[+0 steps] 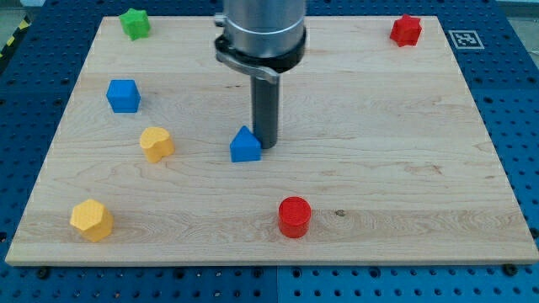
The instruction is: Push the blue triangle closer to the yellow heart
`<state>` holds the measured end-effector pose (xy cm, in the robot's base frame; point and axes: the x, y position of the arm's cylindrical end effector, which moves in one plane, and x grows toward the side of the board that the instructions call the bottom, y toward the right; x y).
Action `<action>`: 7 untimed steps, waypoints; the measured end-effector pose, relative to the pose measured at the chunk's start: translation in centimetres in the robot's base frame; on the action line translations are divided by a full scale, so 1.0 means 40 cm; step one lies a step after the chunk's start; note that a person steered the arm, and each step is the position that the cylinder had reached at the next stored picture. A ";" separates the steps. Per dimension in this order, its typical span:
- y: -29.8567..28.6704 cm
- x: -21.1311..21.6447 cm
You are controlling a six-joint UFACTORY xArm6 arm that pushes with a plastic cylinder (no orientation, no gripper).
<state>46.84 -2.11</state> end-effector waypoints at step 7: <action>-0.090 0.144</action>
<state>52.61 -5.71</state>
